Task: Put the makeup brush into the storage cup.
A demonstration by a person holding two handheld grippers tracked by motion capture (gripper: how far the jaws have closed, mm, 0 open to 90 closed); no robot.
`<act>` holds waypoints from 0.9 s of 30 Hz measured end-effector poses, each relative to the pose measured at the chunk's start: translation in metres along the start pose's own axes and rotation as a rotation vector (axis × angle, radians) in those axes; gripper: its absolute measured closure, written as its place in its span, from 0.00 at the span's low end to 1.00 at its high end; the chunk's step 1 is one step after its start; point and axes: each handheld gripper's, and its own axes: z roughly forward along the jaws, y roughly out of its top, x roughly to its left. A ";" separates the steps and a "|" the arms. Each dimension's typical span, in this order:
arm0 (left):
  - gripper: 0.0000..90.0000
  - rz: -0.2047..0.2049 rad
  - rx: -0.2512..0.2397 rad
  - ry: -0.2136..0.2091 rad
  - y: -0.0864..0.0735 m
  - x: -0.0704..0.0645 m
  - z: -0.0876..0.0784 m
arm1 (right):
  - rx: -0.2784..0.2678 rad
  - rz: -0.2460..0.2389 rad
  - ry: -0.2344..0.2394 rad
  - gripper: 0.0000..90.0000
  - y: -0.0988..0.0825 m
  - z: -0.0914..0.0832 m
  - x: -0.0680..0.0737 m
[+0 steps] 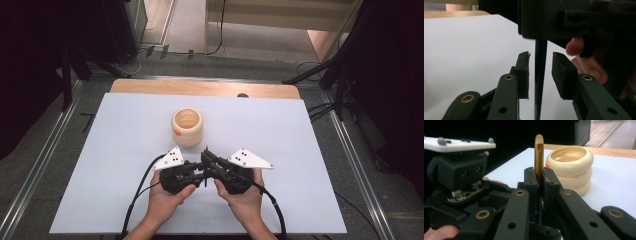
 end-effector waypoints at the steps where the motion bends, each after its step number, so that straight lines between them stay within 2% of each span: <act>1: 0.77 0.001 -0.005 0.001 0.000 0.000 0.000 | 0.000 0.000 0.002 0.94 0.000 0.001 0.000; 4: 0.83 0.007 -0.001 0.009 0.000 -0.001 0.000 | 0.001 -0.011 0.004 0.94 -0.002 0.002 0.002; 6: 0.90 0.016 0.007 0.032 0.000 -0.001 -0.001 | 0.003 -0.014 0.005 0.94 -0.002 0.002 0.003; 7: 0.92 0.011 0.006 0.028 0.000 0.000 -0.001 | 0.004 -0.016 0.005 0.94 -0.002 0.002 0.004; 8: 0.93 0.006 0.005 0.021 0.000 0.000 -0.001 | 0.001 -0.022 0.005 0.94 -0.002 0.002 0.004; 11: 0.93 0.022 0.007 0.038 0.000 -0.001 -0.002 | -0.003 -0.038 0.008 0.92 -0.002 0.002 0.004; 15: 0.93 0.012 0.015 0.048 0.000 0.001 -0.003 | -0.037 -0.125 -0.005 0.75 -0.002 0.002 0.004; 16: 0.93 0.012 0.016 0.052 0.000 0.001 -0.003 | -0.052 -0.162 -0.018 0.69 -0.001 0.001 0.004; 18: 0.93 0.007 0.021 0.062 0.000 0.003 -0.003 | -0.071 -0.201 -0.034 0.60 -0.001 -0.002 0.004; 23: 0.93 0.008 0.032 0.091 -0.001 0.008 -0.004 | -0.091 -0.191 -0.015 0.43 0.004 -0.010 -0.005; 27: 0.93 0.011 0.024 0.111 0.000 0.012 -0.007 | -0.085 -0.228 -0.052 0.33 0.005 -0.017 -0.011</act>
